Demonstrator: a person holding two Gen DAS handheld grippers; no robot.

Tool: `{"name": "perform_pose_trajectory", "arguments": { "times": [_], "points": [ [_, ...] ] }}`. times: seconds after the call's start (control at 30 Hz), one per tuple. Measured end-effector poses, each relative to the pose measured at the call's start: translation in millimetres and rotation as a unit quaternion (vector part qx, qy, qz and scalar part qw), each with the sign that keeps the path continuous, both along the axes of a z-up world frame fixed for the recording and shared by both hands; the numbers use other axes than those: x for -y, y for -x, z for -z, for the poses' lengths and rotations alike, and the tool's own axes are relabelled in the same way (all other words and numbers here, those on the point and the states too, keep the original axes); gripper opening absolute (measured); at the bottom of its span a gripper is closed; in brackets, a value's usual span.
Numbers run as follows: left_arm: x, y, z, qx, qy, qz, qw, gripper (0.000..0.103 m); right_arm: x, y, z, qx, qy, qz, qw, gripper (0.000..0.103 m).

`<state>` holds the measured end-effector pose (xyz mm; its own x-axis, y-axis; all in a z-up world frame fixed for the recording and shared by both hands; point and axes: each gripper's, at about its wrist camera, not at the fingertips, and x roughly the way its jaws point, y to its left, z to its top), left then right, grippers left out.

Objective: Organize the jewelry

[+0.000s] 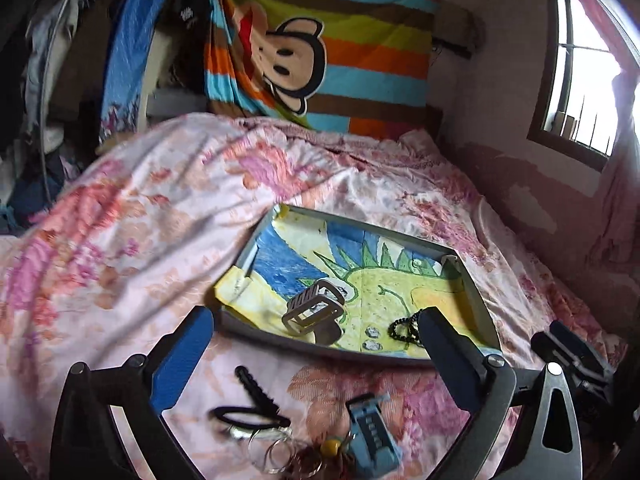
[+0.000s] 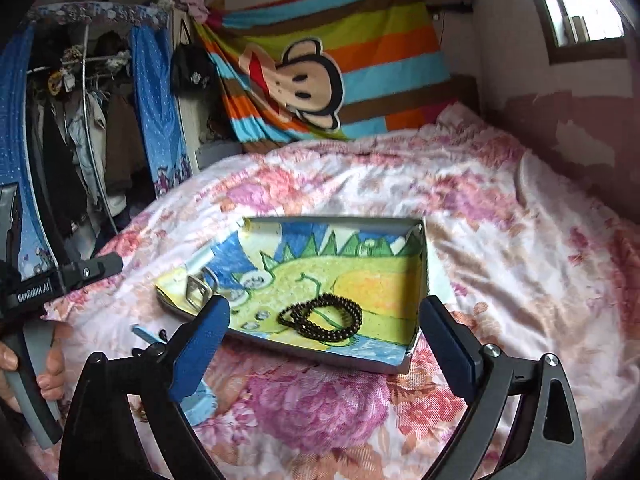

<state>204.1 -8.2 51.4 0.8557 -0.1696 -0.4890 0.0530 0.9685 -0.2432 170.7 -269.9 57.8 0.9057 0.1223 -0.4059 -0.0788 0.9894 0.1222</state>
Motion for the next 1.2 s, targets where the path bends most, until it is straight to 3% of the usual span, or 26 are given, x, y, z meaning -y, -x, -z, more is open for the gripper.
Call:
{"name": "perform_pose_trajectory", "arguments": {
  "times": [0.27, 0.67, 0.8, 0.93, 1.2],
  "points": [
    [-14.8, 82.7, -9.3, 0.042, -0.011, -0.003, 0.9991, 0.103, -21.5, 77.3, -15.1, 0.07, 0.014, 0.01, 0.997, 0.1],
    [-28.9, 174.6, 9.2, 0.08, -0.037, -0.006, 0.9961, 0.103, -48.5, 160.8, 3.6, 0.064, 0.025, 0.003, 0.998, 0.1],
    [-29.6, 188.4, 19.9, 0.081, -0.057, -0.008, 0.9951, 0.103, -51.5, 171.7, 17.5, 0.049, 0.036, 0.005, 0.998, 0.1],
    [-30.6, 191.1, 31.6, 0.064, -0.063, -0.006, 0.996, 0.103, -54.6, 171.8, 29.5, 0.029, 0.057, 0.003, 0.998, 0.1],
    [-28.0, 181.8, 46.7, 0.019, -0.087, -0.005, 0.996, 0.103, -50.8, 158.0, 45.6, -0.016, 0.053, 0.001, 0.998, 0.1]
  ]
}}
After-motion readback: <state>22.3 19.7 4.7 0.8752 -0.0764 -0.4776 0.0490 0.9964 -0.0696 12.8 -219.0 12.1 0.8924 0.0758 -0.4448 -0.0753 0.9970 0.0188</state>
